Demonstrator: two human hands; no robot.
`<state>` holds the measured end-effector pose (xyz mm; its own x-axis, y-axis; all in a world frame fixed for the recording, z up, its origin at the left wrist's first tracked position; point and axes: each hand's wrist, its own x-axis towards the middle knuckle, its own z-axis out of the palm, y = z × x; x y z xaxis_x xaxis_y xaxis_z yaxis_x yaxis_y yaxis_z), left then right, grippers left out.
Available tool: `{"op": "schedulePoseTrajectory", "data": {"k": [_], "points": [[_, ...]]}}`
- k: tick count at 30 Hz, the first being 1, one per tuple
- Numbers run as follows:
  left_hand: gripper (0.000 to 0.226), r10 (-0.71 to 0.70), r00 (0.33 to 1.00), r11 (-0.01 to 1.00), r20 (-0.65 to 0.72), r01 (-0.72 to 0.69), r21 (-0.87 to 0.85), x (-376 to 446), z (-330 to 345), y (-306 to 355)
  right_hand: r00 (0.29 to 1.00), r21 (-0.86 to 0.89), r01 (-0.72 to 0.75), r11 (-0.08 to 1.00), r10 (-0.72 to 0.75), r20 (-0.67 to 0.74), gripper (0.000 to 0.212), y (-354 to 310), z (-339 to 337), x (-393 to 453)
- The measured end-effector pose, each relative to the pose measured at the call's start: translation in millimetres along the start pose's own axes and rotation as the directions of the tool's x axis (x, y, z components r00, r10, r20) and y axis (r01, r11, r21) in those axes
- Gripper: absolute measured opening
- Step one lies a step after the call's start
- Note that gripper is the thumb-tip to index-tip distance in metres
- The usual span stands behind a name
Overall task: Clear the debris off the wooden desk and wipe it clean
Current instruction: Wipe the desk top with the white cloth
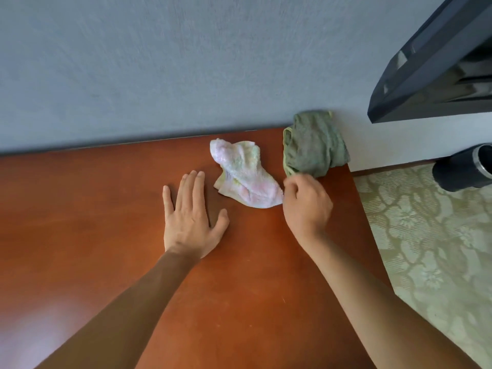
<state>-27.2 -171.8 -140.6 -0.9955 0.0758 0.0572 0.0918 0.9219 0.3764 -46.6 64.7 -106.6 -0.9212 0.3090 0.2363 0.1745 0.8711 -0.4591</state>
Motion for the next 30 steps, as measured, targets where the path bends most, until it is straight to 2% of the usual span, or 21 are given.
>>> {"op": "schedulePoseTrajectory", "data": {"k": [1, 3, 5, 7, 9, 11, 13, 14, 15, 17, 18, 19, 21, 22, 23, 24, 26, 28, 29, 30], "points": [[0.086, 0.021, 0.999, 0.999, -0.036, -0.022, -0.033, -1, -2, 3, 1.000, -0.108, 0.020, 0.994, -0.021, -0.002, 0.021, 13, 0, -16], [0.079, 0.095, 0.988, 0.993, -0.119, -0.103, -0.058, 11, -9, 13, 0.990, -0.235, 0.063, 0.970, -0.030, 0.140, 0.037, 29, 9, -42], [0.072, 0.236, 0.964, 0.972, -0.126, -0.234, 0.033, 40, -13, 31, 0.969, -0.299, 0.075, 0.951, 0.002, 0.247, 0.054, 33, 14, -49], [0.081, 0.300, 0.949, 0.939, 0.094, -0.311, 0.145, 76, -11, 50, 0.962, -0.332, 0.071, 0.941, 0.023, 0.271, 0.060, 30, 15, -44], [0.094, 0.270, 0.912, 0.919, 0.309, -0.340, 0.199, 103, 0, 61, 0.962, -0.359, 0.068, 0.931, 0.034, 0.269, 0.061, 28, 12, -46], [0.095, 0.247, 0.905, 0.909, 0.345, -0.340, 0.241, 125, 12, 65, 0.964, -0.363, 0.053, 0.930, 0.046, 0.261, 0.061, 29, 12, -45], [0.087, 0.219, 0.925, 0.922, 0.309, -0.300, 0.245, 137, 13, 74, 0.961, -0.358, 0.042, 0.933, 0.060, 0.269, 0.062, 29, 12, -42], [0.083, 0.251, 0.925, 0.920, 0.286, -0.320, 0.227, 136, 15, 78, 0.961, -0.358, 0.038, 0.933, 0.064, 0.268, 0.062, 29, 12, -43], [0.081, 0.339, 0.897, 0.896, 0.284, -0.400, 0.194, 131, 17, 80, 0.964, -0.361, 0.039, 0.932, 0.060, 0.259, 0.063, 29, 12, -44], [0.077, 0.552, 0.772, 0.774, 0.316, -0.615, 0.150, 120, 23, 70, 0.965, -0.354, 0.052, 0.934, 0.044, 0.258, 0.064, 29, 11, -44], [0.077, 0.591, 0.732, 0.730, 0.338, -0.664, 0.162, 120, 21, 64, 0.964, -0.348, 0.051, 0.936, 0.046, 0.263, 0.065, 29, 10, -43], [0.076, 0.559, 0.759, 0.740, 0.333, -0.638, 0.212, 124, 18, 60, 0.963, -0.346, 0.042, 0.937, 0.053, 0.263, 0.064, 29, 10, -44], [0.076, 0.368, 0.904, 0.863, 0.215, -0.419, 0.281, 133, 18, 64, 0.964, -0.350, 0.033, 0.936, 0.062, 0.257, 0.062, 27, 11, -45], [0.076, 0.295, 0.940, 0.903, 0.172, -0.333, 0.272, 133, 19, 72, 0.966, -0.349, 0.027, 0.937, 0.065, 0.248, 0.062, 27, 11, -45], [0.077, 0.301, 0.940, 0.909, 0.162, -0.334, 0.250, 129, 21, 79, 0.969, -0.348, 0.025, 0.937, 0.063, 0.238, 0.061, 27, 12, -45], [0.077, 0.371, 0.910, 0.888, 0.187, -0.406, 0.216, 124, 26, 83, 0.972, -0.346, 0.029, 0.938, 0.055, 0.230, 0.062, 27, 12, -45], [0.076, 0.571, 0.783, 0.779, 0.247, -0.612, 0.139, 117, 29, 76, 0.971, -0.344, 0.040, 0.938, 0.044, 0.234, 0.063, 28, 12, -44], [0.078, 0.640, 0.698, 0.702, 0.321, -0.701, 0.126, 124, 21, 62, 0.972, -0.334, 0.037, 0.942, 0.043, 0.229, 0.063, 29, 12, -44], [0.080, 0.612, 0.717, 0.712, 0.333, -0.683, 0.162, 130, 19, 60, 0.973, -0.331, 0.034, 0.943, 0.043, 0.225, 0.062, 29, 13, -45], [0.082, 0.537, 0.777, 0.763, 0.327, -0.613, 0.204, 132, 18, 61, 0.974, -0.329, 0.034, 0.944, 0.043, 0.223, 0.061, 29, 13, -45]]}}
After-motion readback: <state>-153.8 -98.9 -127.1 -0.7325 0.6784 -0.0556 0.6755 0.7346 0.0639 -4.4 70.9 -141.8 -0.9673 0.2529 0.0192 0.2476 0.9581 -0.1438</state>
